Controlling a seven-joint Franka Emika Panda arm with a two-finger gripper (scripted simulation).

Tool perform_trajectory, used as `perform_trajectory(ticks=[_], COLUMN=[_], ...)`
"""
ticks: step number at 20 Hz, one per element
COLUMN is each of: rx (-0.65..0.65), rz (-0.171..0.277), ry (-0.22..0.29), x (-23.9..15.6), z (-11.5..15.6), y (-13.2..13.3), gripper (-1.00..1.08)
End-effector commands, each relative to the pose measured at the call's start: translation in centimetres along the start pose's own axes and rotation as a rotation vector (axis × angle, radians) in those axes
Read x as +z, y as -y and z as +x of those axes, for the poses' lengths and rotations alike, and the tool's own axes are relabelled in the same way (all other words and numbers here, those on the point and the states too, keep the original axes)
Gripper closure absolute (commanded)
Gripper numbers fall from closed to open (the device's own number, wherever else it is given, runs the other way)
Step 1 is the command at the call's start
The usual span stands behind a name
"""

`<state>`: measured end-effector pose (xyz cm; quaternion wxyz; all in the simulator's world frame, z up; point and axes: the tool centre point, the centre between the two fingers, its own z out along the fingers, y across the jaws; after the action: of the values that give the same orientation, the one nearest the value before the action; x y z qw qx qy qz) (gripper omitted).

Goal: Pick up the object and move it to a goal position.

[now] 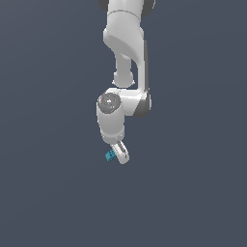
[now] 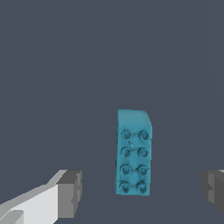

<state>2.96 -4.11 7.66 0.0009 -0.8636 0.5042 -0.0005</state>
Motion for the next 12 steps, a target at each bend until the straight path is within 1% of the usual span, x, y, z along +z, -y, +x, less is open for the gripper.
perform_trajectory(ticks=[1,8,12], rx=[0.024,0.032,0.033], rz=[-0.001,-0.002,-0.002], ry=[0.0,0.0,0.0], x=[0.3,0.6,1.8], z=[0.1,0.1,0.1], y=[0.0,-0.1,-0.1], gripper=[-0.92,-0.92,-0.92])
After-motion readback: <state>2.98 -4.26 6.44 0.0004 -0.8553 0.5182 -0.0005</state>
